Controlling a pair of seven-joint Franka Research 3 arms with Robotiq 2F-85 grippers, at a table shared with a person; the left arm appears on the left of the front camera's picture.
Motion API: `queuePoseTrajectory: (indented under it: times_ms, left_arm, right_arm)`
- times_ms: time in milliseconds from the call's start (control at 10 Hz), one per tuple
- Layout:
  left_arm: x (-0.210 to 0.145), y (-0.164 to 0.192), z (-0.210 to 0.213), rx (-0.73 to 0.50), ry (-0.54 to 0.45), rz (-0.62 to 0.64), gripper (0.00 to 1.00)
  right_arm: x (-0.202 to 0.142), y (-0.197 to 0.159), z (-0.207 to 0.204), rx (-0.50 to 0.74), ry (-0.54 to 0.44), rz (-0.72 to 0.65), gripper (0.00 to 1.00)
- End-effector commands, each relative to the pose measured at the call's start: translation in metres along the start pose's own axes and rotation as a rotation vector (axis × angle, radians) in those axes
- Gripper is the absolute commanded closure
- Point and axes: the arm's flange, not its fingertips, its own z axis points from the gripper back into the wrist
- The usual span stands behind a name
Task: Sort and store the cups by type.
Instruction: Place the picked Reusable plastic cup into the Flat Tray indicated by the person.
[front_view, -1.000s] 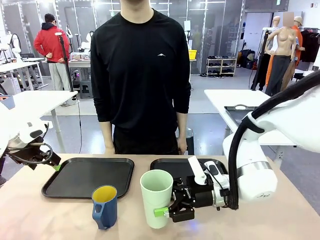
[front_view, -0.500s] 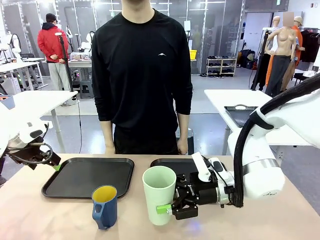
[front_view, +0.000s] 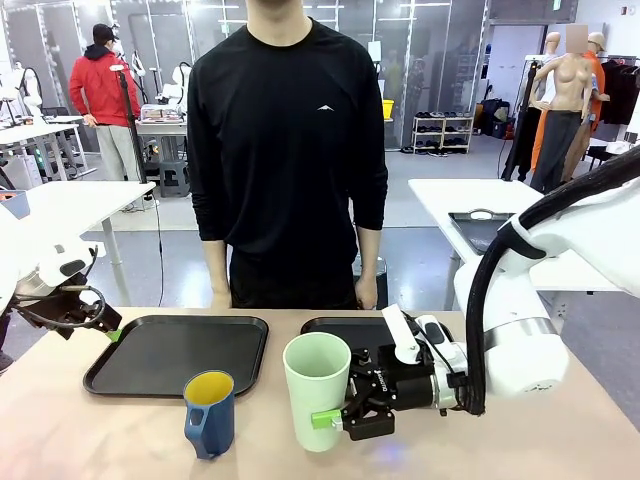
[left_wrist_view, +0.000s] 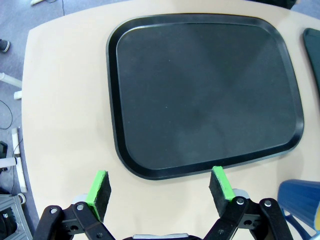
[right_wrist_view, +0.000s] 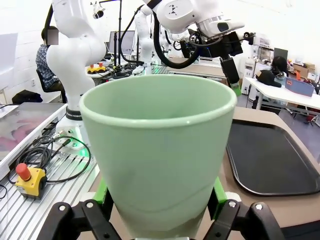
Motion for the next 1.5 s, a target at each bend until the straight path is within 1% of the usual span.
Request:
queuePoseTrajectory:
  times_ms: [0,1400]
  left_arm:
    - [0.0001,0.0016,0.0003,-0.001,-0.001,0.004,0.00]
    - [0.0001,0.0016,0.0003,-0.001,-0.001,0.004,0.00]
  right_arm:
    - [0.0030,0.0000,-0.0009,-0.002,-0.006,0.008,0.36]
    - [0.0030,0.0000,-0.0009,-0.002,-0.006,0.008,0.36]
